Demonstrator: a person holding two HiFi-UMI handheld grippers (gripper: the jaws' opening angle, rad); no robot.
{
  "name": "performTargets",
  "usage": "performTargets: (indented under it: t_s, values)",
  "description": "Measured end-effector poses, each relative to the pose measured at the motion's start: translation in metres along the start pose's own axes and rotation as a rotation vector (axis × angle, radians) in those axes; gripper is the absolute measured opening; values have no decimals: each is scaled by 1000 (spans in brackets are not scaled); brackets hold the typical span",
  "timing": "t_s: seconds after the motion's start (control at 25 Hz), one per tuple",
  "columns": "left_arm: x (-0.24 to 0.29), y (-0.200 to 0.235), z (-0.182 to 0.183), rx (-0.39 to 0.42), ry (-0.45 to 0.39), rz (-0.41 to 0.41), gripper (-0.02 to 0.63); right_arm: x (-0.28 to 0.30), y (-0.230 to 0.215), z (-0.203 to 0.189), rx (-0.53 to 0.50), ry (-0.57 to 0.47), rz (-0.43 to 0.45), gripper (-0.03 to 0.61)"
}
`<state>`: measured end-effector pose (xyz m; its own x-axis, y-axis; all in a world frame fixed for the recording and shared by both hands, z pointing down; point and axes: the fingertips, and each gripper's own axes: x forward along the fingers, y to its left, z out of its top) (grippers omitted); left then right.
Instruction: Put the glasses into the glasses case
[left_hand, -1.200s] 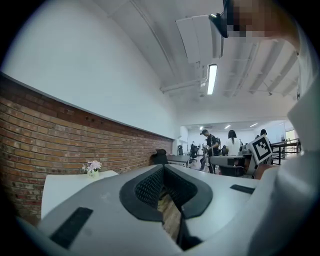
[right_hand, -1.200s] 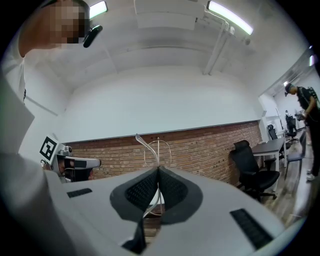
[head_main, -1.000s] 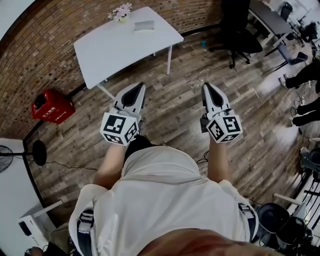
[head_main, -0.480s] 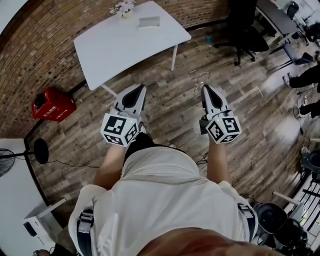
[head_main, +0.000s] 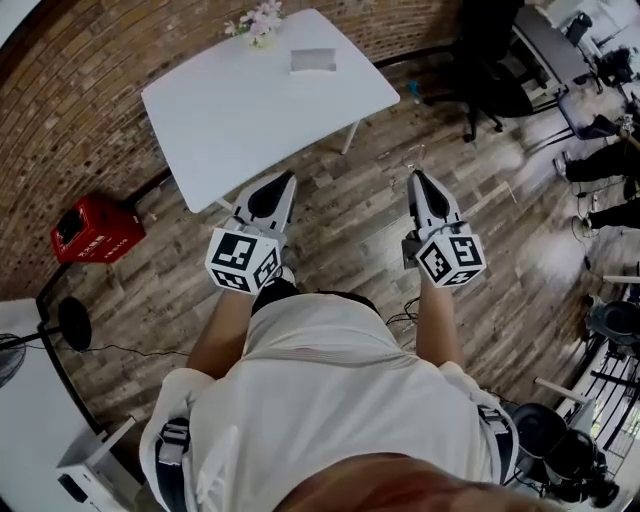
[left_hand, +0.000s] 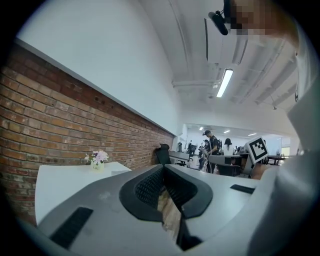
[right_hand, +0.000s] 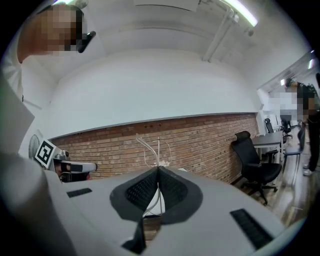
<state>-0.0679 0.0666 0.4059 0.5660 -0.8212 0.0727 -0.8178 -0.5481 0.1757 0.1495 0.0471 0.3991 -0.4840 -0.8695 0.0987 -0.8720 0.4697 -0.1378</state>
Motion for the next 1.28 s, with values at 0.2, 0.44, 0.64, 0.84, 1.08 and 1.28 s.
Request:
performTargets:
  t_s: [0.2, 0.44, 0.64, 0.84, 1.08, 1.28]
  values:
    - [8, 51, 15, 24, 0, -25, 18, 47, 19, 10, -9, -9, -25, 57]
    - [31, 83, 22, 10, 7, -24, 17, 89, 11, 14, -3, 0, -27, 57]
    - [63, 102, 33, 16, -4, 21, 18, 127, -15, 22, 2, -7, 12, 55]
    - [111, 108, 48, 24, -12, 71, 18, 168, -59, 34, 19, -3, 62, 57]
    - [174, 108, 60, 31, -3, 145, 17, 216, -118, 43, 43, 13, 138, 57]
    - [211, 111, 55, 25, 20, 231, 18, 252, -159, 34, 78, 53, 210, 57]
